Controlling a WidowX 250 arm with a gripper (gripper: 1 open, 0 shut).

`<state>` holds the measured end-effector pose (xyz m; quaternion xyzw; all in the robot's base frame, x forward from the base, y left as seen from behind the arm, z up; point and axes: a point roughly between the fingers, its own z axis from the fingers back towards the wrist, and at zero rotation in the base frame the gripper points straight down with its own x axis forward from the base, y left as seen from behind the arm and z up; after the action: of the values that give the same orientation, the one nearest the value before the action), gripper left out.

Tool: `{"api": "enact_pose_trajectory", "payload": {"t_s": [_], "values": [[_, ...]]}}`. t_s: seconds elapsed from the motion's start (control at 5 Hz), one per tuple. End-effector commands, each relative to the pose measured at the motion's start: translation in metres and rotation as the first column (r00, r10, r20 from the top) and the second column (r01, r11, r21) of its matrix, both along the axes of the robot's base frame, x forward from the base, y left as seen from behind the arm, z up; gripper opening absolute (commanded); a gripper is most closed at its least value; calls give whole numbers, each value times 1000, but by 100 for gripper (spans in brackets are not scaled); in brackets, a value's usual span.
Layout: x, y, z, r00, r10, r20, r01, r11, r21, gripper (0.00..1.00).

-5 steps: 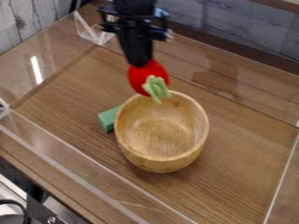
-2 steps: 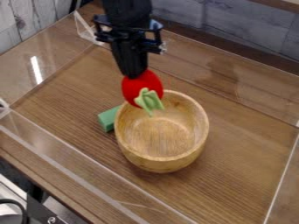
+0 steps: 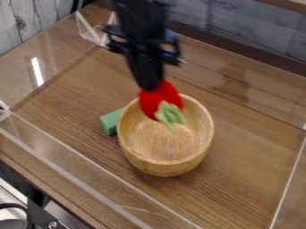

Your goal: Move the red fruit to the right

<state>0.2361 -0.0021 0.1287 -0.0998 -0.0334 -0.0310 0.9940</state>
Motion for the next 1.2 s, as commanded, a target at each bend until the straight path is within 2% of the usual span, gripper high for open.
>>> {"api": "enact_pose_trajectory", "payload": {"t_s": [0.0, 0.2, 0.4, 0.8, 1.0], "values": [[17, -48, -1, 998, -13, 58, 13, 1000, 8, 0], [27, -79, 1, 997, -42, 60, 41, 999, 12, 0], [34, -97, 2, 997, -44, 62, 43, 999, 21, 0], [29, -124, -6, 997, -2, 77, 0, 1000, 25, 0], [32, -134, -15, 996, -24, 88, 21, 999, 35, 100]]}}
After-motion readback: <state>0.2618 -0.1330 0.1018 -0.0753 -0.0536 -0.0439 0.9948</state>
